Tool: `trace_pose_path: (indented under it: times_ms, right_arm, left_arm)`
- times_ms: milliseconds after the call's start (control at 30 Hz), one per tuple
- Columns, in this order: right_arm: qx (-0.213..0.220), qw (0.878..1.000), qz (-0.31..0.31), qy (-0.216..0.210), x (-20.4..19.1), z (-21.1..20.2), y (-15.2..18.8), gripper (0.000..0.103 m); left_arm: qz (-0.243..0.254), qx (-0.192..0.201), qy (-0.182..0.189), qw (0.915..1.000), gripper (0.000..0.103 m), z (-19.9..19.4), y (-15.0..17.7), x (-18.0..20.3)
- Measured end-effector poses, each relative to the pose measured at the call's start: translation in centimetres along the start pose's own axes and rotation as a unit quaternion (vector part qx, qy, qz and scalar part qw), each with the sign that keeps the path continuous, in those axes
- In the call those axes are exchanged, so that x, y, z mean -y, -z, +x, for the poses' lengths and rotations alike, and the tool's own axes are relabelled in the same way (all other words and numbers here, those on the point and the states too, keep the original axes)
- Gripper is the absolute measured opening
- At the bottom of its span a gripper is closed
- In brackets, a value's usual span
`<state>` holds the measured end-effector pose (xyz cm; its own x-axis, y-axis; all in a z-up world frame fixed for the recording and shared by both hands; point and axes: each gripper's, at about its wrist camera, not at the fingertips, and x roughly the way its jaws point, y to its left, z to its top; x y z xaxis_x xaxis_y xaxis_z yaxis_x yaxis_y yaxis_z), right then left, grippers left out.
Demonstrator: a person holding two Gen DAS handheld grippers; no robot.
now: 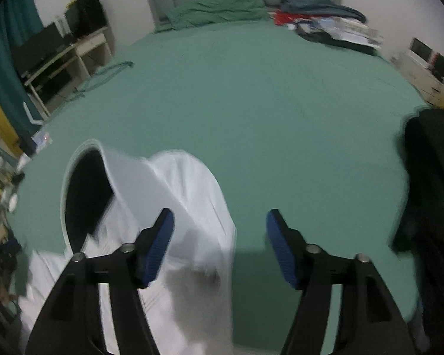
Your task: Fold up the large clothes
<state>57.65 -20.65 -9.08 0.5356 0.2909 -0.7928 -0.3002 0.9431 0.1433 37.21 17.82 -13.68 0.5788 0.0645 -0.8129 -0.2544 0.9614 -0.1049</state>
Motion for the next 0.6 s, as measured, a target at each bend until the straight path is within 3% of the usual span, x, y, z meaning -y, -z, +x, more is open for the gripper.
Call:
trace_pose_path:
  times_ms: [33,267,333,467,600]
  right_arm:
    - [0.002,1.000,-0.006,-0.005,-0.5,0.7,-0.8,0.080]
    - [-0.009,0.989,-0.052,-0.138,-5.8,4.9,-6.1,0.082]
    - [-0.038,0.984,-0.076,-0.154,-7.3,6.3,-6.3,0.082]
    - [-0.142,0.971,-0.149,-0.123,-9.6,9.2,-3.4,0.082]
    - [-0.192,0.958,-0.190,-0.100,-9.8,9.9,0.7,0.082]
  left_arm:
    - [-0.001,0.000,-0.004,1.0000,0.055,0.1,-0.2,-0.2]
    - [-0.011,0.011,-0.020,0.9997,0.055,0.3,-1.1,-2.1]
    - [-0.015,0.010,-0.025,0.9995,0.055,0.5,-1.2,-2.3]
    - [-0.002,0.018,-0.082,0.9965,0.055,0.4,-1.2,-2.1]
    - [0.007,0.029,-0.120,0.9923,0.055,0.1,-1.1,-2.2]
